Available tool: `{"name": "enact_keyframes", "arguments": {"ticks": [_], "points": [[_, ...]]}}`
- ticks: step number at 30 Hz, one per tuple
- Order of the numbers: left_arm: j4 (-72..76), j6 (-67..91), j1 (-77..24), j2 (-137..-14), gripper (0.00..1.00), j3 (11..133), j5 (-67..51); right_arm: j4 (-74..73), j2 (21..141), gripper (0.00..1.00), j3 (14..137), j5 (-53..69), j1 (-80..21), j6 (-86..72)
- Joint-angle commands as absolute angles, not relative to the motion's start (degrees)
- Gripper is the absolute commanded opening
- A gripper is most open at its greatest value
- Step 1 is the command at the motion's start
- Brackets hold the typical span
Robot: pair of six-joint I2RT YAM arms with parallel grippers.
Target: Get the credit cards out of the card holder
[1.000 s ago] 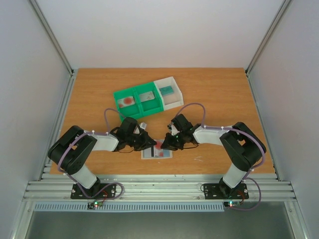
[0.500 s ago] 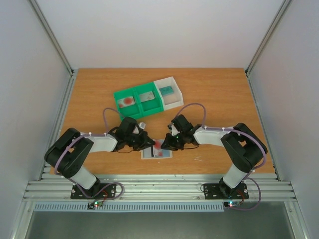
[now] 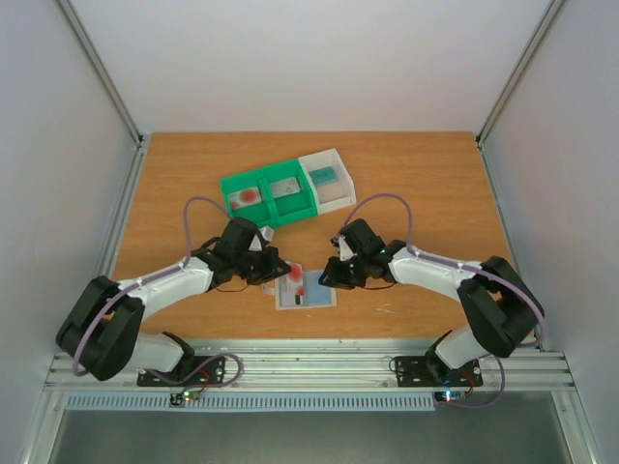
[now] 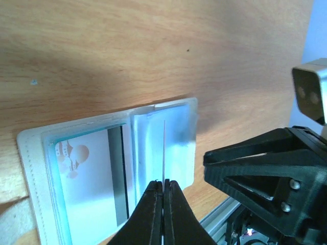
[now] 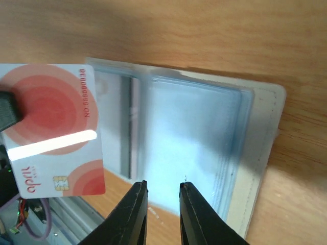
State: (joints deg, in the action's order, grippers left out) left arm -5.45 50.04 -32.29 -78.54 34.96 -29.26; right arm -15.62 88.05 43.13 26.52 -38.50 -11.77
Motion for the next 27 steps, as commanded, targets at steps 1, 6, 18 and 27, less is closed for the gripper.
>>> {"name": "enact_keyframes", "arguments": {"ticks": [1, 6, 18, 27], "points": [[-13.2, 43.9, -31.8, -73.9, 0.01, 38.4, -27.8, -21.3, 81.1, 0.2, 46.6, 25.1, -38.6, -4.0], [-17.0, 37.2, -31.8, -70.7, 0.0, 41.5, -33.3, -30.3, 76.1, 0.22, 52.5, 29.9, -38.4, 5.5], [-15.8, 31.6, -31.9, -63.3, 0.0, 42.8, -54.3, -41.9, 72.8, 0.39, 62.3, 39.3, -38.2, 13.6], [-11.2, 34.0, -32.1, -60.1, 0.0, 41.9, -60.7, -43.6, 76.0, 0.42, 64.6, 47.5, -38.3, 16.3]]}}
